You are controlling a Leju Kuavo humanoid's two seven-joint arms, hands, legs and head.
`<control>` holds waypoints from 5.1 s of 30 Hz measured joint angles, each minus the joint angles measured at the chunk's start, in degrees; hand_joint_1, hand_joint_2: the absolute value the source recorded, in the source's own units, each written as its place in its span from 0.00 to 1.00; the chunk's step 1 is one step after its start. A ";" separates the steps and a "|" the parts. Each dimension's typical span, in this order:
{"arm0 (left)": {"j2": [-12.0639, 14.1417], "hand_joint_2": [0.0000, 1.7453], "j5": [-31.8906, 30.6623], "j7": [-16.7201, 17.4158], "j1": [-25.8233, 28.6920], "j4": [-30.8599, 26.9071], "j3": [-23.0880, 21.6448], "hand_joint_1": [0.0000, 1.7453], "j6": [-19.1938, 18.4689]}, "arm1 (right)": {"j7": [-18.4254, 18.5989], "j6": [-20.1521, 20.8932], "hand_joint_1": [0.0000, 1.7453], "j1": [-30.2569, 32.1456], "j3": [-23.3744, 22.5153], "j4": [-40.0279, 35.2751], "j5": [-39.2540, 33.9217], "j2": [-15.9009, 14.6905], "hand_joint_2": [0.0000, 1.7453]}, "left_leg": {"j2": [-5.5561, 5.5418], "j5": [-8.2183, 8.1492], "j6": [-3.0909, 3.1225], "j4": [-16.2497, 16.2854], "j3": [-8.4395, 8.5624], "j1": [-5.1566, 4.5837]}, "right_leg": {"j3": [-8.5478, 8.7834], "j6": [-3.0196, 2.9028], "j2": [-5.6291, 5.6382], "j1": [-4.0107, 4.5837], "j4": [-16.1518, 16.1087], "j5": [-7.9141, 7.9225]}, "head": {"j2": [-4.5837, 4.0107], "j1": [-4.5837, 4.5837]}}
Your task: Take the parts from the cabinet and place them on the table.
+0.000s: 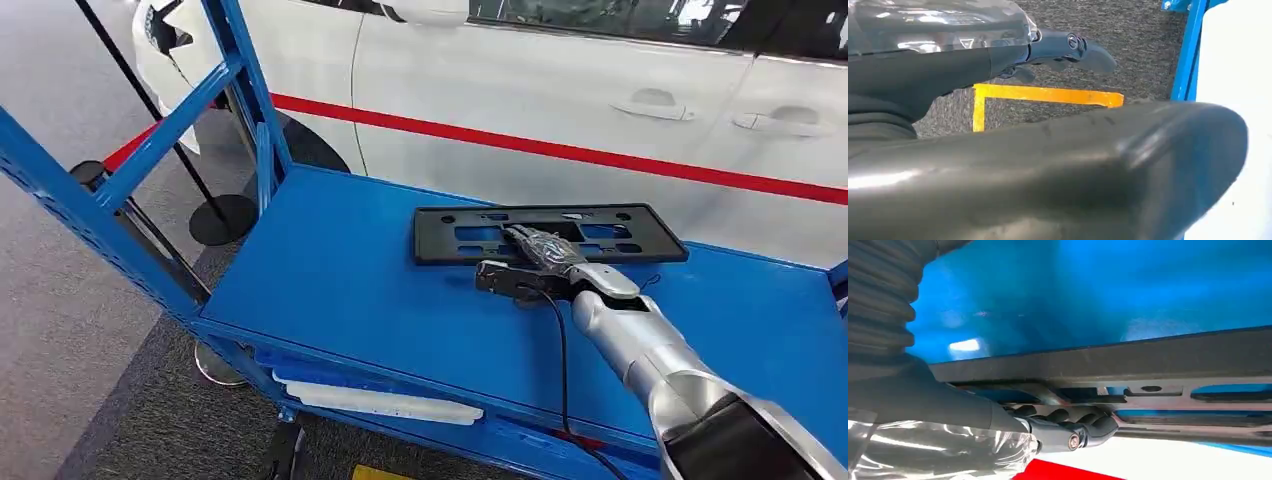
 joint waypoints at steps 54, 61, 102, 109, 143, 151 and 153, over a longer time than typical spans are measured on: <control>-0.50 1.00 -4.05 -8.41 -1.78 -0.46 -0.28 0.00 1.15 | -2.08 -5.31 1.00 0.09 -0.87 0.09 -0.92 0.02 1.00 | -0.01 0.01 0.01 0.00 0.10 0.00 | 0.05 0.01 -0.02 0.00 0.00 0.00 | -0.02 0.00; -0.66 1.00 -6.27 -11.91 -2.32 -0.81 -0.46 0.00 0.92 | -2.64 -5.66 1.00 0.10 -1.01 0.09 -0.90 -0.02 1.00 | -0.01 0.01 0.01 0.00 0.10 0.00 | 0.05 0.01 -0.02 0.00 0.00 0.00 | 0.00 0.00; -0.50 1.00 -8.85 -4.79 0.08 -0.81 -1.51 0.00 1.50 | -12.72 -7.93 1.00 -5.57 -10.53 -4.65 -13.92 -2.67 1.00 | 0.04 0.04 0.04 0.01 0.06 -0.03 | 0.04 0.03 0.02 -0.02 0.01 0.03 | 0.00 0.00; -0.20 1.00 -8.98 -3.54 1.07 -0.81 -1.51 0.00 2.84 | -15.26 -8.59 1.00 -6.26 -14.69 -10.53 -17.84 -2.91 1.00 | 0.04 0.02 0.02 0.00 0.04 -0.02 | 0.02 0.02 0.01 0.00 0.02 0.01 | 0.00 0.00; 0.15 1.00 -9.05 -3.43 1.87 -0.81 -1.51 0.00 3.15 | -15.63 -11.80 1.00 -6.75 -18.99 -21.64 -20.89 -3.15 1.00 | 0.03 0.02 0.02 0.00 -0.01 -0.03 | -0.01 0.02 -0.01 -0.01 0.02 0.01 | 0.00 0.00; 0.31 1.00 -9.05 -2.95 1.85 -0.81 -1.51 0.00 3.10 | -15.56 -11.82 1.00 -7.02 -18.99 -21.90 -20.83 -3.15 1.00 | 0.02 0.02 0.02 0.00 -0.02 -0.03 | -0.01 0.02 -0.01 -0.01 0.02 0.01 | 0.00 0.00; 0.35 1.00 -9.00 -2.86 1.85 -0.81 -1.51 0.00 3.17 | -15.50 -11.72 1.00 -7.09 -18.99 -22.03 -20.74 -3.15 1.00 | 0.02 0.02 0.02 0.00 -0.02 -0.03 | -0.01 0.02 -0.02 -0.01 0.02 0.01 | 0.00 0.00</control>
